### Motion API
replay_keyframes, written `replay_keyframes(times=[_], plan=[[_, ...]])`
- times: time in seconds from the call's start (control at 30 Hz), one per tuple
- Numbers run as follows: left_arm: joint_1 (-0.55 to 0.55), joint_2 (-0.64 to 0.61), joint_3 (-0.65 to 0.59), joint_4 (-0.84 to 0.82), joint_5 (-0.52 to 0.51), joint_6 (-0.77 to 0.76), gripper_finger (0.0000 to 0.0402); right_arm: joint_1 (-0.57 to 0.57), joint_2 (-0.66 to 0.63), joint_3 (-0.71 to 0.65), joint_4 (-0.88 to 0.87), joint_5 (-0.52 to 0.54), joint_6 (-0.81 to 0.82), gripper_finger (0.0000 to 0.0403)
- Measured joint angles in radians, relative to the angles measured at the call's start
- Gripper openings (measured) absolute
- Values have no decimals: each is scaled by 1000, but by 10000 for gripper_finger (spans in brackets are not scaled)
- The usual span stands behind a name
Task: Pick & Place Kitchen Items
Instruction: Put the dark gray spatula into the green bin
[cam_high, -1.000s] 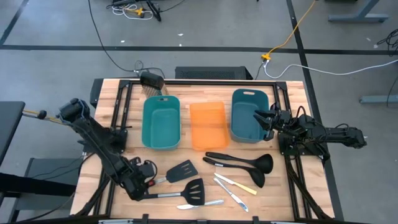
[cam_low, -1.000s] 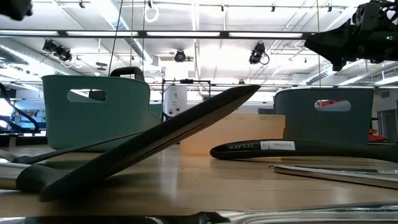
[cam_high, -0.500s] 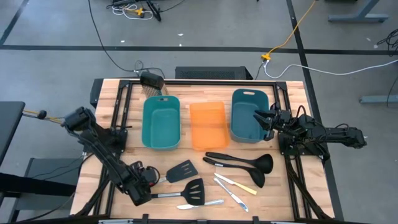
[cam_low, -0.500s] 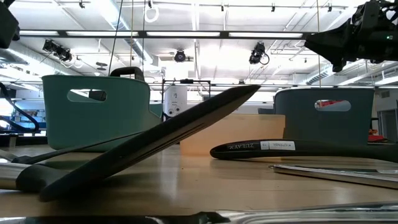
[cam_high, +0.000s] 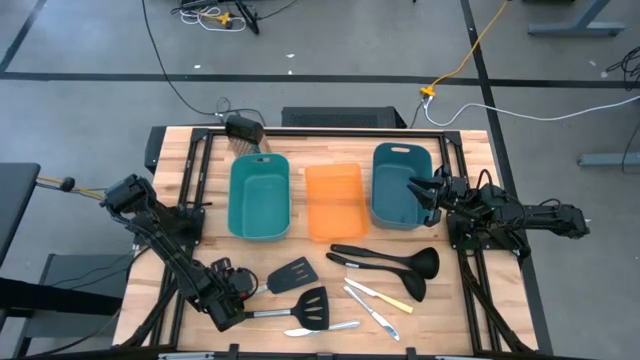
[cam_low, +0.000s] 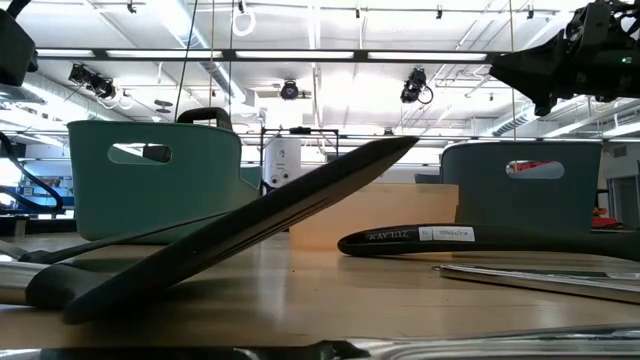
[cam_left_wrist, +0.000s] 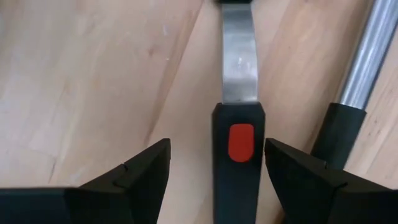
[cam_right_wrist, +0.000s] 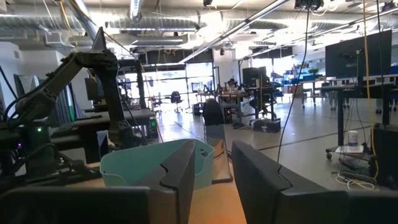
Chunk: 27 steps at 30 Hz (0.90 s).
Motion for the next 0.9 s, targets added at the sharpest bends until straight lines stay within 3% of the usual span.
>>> replay_keyframes(times=[0.9], plan=[[6,5,0,3,15,39,263,0,0,0,0,0,-3,116]])
